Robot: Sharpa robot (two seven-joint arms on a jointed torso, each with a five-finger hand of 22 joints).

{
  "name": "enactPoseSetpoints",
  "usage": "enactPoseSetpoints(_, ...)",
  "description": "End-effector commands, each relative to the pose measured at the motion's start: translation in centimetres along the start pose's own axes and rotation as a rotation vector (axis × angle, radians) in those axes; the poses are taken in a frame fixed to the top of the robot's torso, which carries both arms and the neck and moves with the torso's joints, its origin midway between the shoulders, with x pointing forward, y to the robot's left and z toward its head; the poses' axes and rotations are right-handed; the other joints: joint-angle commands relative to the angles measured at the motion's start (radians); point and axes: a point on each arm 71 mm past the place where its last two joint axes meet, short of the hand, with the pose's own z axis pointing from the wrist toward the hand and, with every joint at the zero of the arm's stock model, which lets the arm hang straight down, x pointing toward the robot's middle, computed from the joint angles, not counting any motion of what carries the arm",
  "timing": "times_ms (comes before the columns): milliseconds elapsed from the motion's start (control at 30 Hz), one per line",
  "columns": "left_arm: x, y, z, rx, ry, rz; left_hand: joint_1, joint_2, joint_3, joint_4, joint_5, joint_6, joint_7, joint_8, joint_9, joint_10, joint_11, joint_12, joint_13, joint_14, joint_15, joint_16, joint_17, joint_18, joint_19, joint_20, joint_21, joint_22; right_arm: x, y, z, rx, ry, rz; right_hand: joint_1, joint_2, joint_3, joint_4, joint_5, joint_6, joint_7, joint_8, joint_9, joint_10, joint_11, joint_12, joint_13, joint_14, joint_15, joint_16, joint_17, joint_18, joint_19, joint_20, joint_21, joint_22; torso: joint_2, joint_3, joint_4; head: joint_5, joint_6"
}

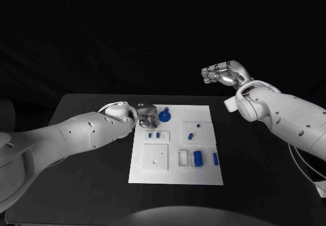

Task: Assemble the parts on the task board

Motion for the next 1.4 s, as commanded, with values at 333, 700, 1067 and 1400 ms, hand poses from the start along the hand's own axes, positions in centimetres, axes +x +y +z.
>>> enactPoseSetpoints(333,0.2,-0.1,0.2,-0.006,0.024,0.007,-0.005,0.004,0.0,-0.004,-0.001,-0.001,0.002,0.006,0.002,-0.005,0.001,-0.001,0.0,-0.003,0.002,-0.001,-0.001,0.004,-0.006,0.0,0.002,0.019,0.1,0.2,0.0,-0.013,0.007,0.002,0.001,-0.007,0.007,0.0,0.005,-0.005,0.0,-0.002,-0.001,-0.004,-0.001,-0.006,-0.001,-0.008,0.0,-0.006,-0.002,0.008,-0.008,-0.001,-0.004,-0.001,0.0,-0.0004,-0.0017,0.0,-0.001)
enactPoseSetpoints(700,0.6,-0.2,0.4,-0.012,0.042,0.011,-0.005,0.006,-0.002,-0.002,-0.007,-0.003,0.002,0.006,0.002,-0.006,0.001,-0.001,0.0,-0.004,0.003,-0.002,-0.001,0.004,-0.006,0.001,0.001,0.018,0.1,0.2,0.0,-0.013,0.007,0.002,0.001,-0.007,0.007,0.0,0.005,-0.005,0.0,-0.002,-0.001,-0.004,-0.001,-0.006,-0.001,-0.008,0.0,-0.006,-0.002,0.008,-0.008,-0.001,-0.004,-0.001,0.0,0.0005,-0.0004,-0.003,-0.003)
enactPoseSetpoints(1067,0.8,-0.4,0.5,-0.011,0.062,0.012,-0.003,0.006,-0.004,-0.002,-0.009,0.0,0.002,0.006,0.002,-0.003,0.0,-0.001,0.0,-0.005,0.002,-0.001,-0.001,0.004,-0.006,0.001,0.0,0.019,0.1,0.1,0.0,-0.012,0.006,0.002,0.001,-0.007,0.007,0.0,0.005,-0.005,0.0,-0.002,-0.001,-0.004,-0.001,-0.006,-0.001,-0.008,0.0,-0.006,-0.002,0.008,-0.008,-0.001,-0.004,-0.001,0.0,0.0005,-0.0005,-0.005,-0.004)
enactPoseSetpoints(1400,1.3,-0.3,0.6,-0.021,0.085,0.031,0.003,0.006,-0.01,-0.007,-0.006,0.02,-0.002,0.008,0.004,0.017,-0.006,-0.001,0.001,-0.006,-0.001,-0.001,-0.001,0.005,-0.007,0.001,-0.001,0.02,0.1,0.1,0.0,-0.012,0.006,0.001,0.0,-0.008,0.006,0.001,0.005,-0.005,0.0,-0.002,-0.001,-0.004,-0.001,-0.006,-0.002,-0.008,0.0,-0.006,-0.002,0.008,-0.008,-0.001,-0.004,-0.001,0.001,-0.0004,-0.0011,-0.005,-0.004)
